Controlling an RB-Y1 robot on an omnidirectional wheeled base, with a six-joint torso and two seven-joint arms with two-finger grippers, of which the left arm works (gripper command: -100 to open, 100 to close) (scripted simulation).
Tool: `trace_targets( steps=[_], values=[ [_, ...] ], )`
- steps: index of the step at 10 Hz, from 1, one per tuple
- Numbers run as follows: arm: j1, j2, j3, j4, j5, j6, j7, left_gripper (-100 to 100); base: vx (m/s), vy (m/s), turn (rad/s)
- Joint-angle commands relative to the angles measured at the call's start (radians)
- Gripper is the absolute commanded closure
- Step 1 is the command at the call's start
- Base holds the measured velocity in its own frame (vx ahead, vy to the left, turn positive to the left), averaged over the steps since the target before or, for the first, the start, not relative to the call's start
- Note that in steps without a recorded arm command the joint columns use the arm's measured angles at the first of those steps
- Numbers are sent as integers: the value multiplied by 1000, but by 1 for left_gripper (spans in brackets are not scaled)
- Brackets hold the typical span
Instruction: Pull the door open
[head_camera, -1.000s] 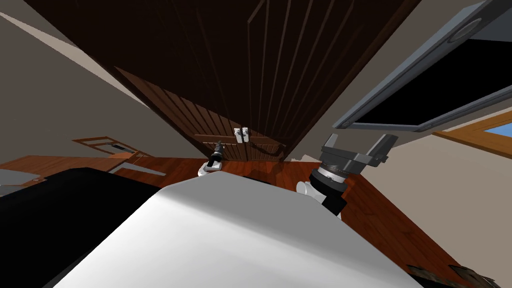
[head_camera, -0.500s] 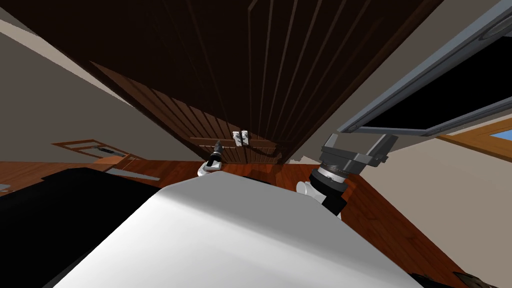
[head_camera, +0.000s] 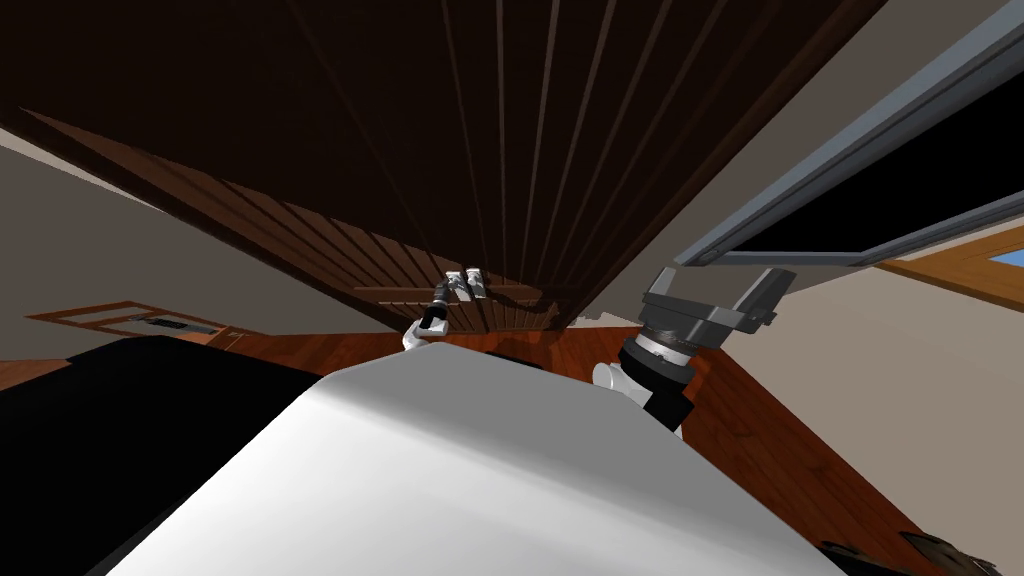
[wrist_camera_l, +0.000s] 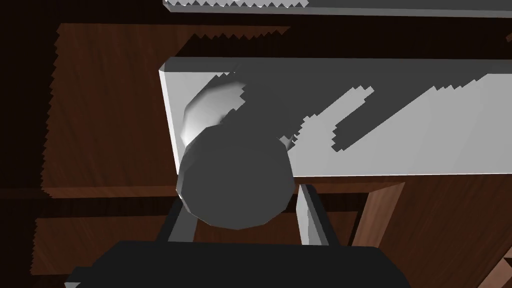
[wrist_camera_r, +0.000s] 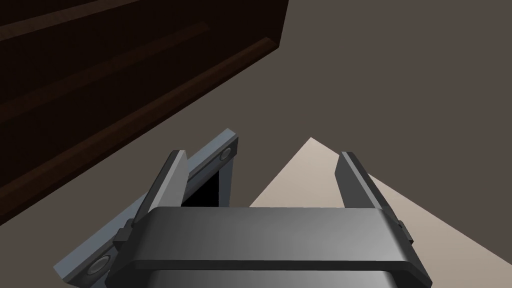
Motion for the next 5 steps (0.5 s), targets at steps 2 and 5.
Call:
trace_targets(
  steps=[2,5],
  values=[
    [2,1,1,1,0,-2,0,100,-40,22,-2],
    [2,1,1,1,0,-2,0,100,-17,5,2]
  ],
)
